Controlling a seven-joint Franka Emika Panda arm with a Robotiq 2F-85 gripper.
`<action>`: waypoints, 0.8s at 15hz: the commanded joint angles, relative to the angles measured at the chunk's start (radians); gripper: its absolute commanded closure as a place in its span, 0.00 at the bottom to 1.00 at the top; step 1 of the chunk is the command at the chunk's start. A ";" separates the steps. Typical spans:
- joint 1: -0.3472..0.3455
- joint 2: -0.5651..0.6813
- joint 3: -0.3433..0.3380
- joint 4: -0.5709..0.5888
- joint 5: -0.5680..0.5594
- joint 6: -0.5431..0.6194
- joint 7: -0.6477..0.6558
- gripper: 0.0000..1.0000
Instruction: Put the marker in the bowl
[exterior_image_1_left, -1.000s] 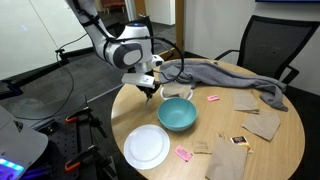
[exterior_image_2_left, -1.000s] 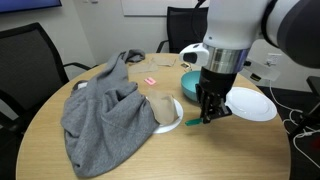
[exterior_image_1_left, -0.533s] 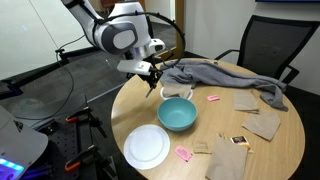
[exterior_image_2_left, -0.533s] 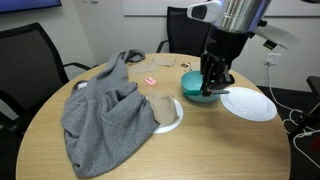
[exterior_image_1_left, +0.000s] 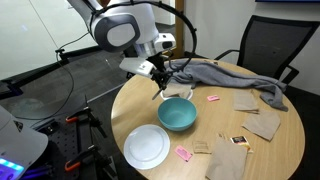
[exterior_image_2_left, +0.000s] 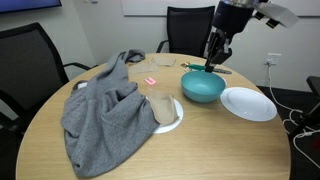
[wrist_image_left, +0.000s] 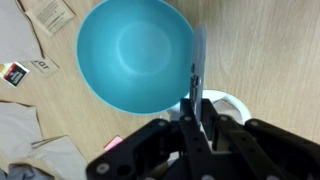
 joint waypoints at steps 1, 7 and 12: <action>-0.031 0.020 -0.020 0.008 0.027 0.062 0.008 0.96; -0.086 0.130 -0.020 0.050 0.009 0.191 0.008 0.96; -0.114 0.250 -0.010 0.107 -0.031 0.271 0.024 0.96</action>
